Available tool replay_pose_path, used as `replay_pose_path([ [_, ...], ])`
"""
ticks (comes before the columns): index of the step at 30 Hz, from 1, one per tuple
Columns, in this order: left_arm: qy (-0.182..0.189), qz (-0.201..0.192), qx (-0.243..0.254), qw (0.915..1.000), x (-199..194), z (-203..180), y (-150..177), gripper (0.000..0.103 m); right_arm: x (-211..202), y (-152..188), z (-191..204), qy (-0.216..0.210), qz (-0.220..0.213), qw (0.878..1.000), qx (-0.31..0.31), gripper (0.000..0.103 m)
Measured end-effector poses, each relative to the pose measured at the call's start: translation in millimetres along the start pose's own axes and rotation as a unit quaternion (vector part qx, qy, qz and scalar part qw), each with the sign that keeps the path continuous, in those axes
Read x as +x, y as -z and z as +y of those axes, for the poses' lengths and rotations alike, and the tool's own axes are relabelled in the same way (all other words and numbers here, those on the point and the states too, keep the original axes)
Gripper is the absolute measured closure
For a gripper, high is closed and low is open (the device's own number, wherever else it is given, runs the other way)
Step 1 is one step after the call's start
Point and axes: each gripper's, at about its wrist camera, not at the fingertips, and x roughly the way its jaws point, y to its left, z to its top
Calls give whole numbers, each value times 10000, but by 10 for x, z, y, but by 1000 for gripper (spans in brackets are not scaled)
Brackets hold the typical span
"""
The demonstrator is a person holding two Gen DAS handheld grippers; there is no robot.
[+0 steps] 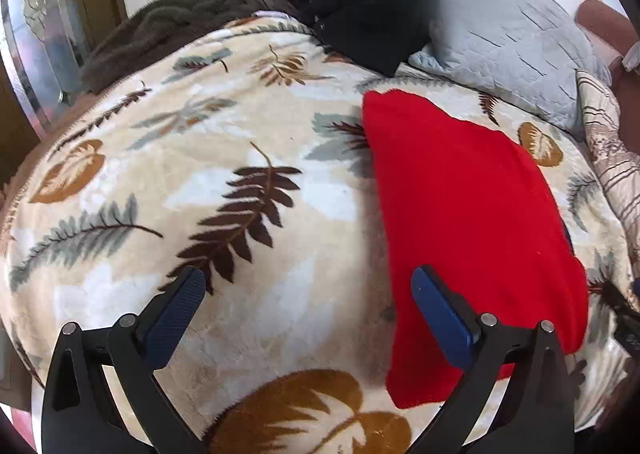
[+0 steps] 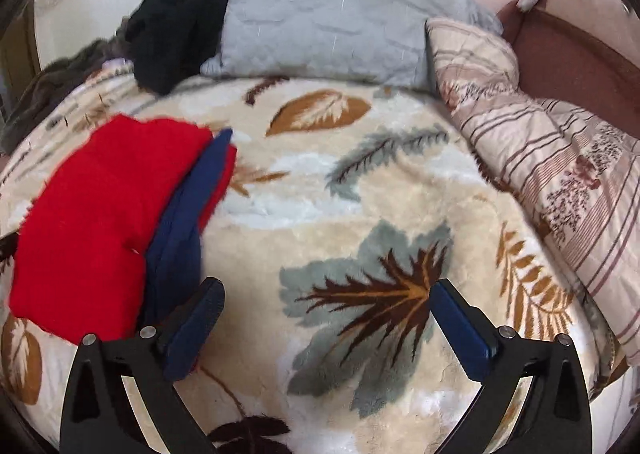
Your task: Fold small clothes
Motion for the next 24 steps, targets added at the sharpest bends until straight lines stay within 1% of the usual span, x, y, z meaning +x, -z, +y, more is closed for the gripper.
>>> replay_pose_path([
  [1, -108, -79, 41, 9999, -19, -13, 7, 0, -31, -5, -26, -44, -53, 9999, 88, 0],
  [3, -216, -178, 140, 9995, -48, -39, 34, 0, -76, 1, -47, 14, -117, 9998, 188, 0],
  [7, -273, -265, 374, 9986, -91, -101, 63, 0, -141, -12, -27, 202, -311, 9992, 137, 0],
  [15, -247, -537, 652, 9961, -222, -189, 78, 0, -205, -33, 14, 122, -526, 9985, 44, 0],
  [19, -174, -537, 786, 9953, -247, -237, 90, 0, -206, -30, 56, 155, -542, 9984, -60, 0],
  [24, -104, -474, 838, 9953, -250, -273, 100, 0, -216, -19, 99, 207, -592, 9979, -174, 0],
])
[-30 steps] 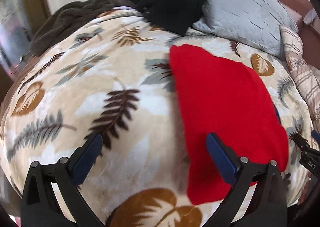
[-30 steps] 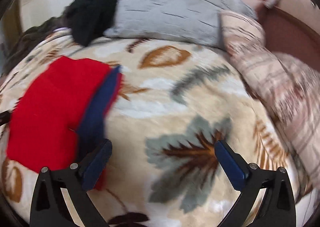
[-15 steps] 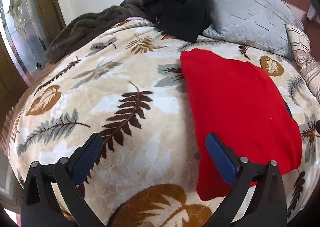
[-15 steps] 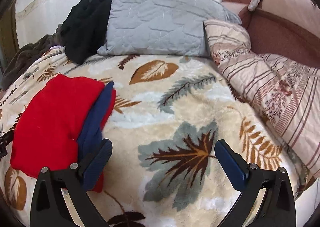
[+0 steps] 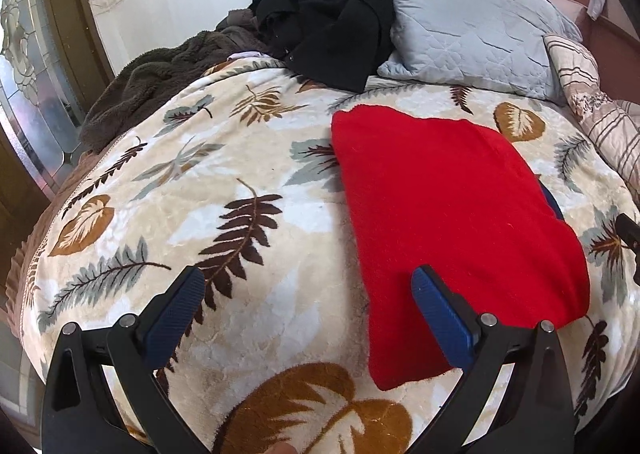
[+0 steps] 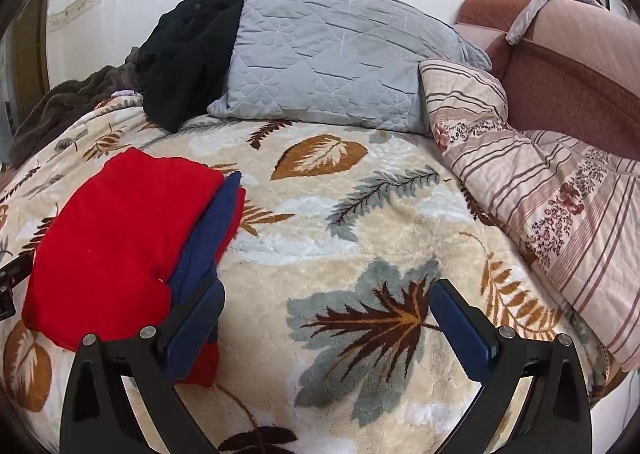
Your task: Fold small clothes
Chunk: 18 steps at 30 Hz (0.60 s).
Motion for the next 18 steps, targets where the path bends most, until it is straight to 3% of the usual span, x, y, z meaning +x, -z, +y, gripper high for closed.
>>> replay_pose_path([
  [18, 260, -165, 86, 9995, -128, -67, 9, 0, 17, 13, -24, 38, 48, 10000, -18, 0],
])
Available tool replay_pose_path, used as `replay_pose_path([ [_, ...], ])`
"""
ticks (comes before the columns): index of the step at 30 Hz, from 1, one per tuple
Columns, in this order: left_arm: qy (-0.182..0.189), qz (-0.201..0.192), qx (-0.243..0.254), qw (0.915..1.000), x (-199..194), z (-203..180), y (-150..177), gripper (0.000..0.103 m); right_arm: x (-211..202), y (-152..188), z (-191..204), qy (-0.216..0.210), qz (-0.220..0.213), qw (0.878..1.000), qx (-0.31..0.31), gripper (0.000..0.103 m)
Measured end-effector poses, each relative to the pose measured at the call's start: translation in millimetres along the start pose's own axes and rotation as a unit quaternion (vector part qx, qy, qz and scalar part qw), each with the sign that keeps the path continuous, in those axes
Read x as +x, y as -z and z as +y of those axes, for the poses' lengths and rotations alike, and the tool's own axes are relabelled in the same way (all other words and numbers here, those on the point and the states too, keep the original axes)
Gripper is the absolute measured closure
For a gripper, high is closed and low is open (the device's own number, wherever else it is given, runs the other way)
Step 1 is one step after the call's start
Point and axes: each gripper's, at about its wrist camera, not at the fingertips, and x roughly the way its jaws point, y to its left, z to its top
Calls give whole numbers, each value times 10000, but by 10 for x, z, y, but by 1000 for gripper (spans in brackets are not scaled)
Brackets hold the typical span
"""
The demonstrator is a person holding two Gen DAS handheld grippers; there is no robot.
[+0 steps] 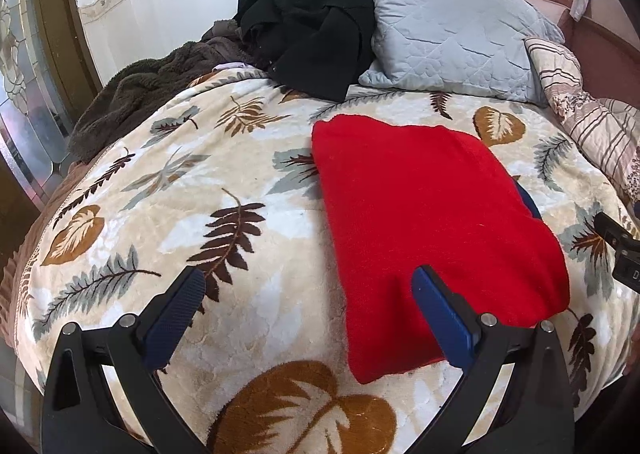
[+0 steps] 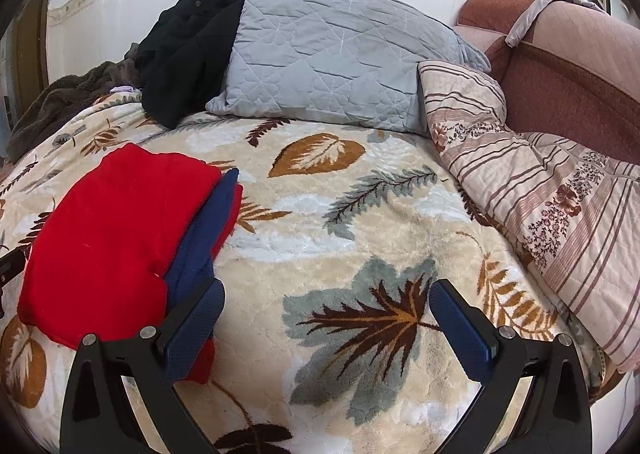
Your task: Fold small clothes
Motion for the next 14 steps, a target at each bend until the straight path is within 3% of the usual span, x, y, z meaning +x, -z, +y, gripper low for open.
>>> replay_pose_path([
  [14, 139, -126, 89, 9998, -86, -50, -14, 0, 28, -2, -55, 26, 46, 9999, 90, 0],
])
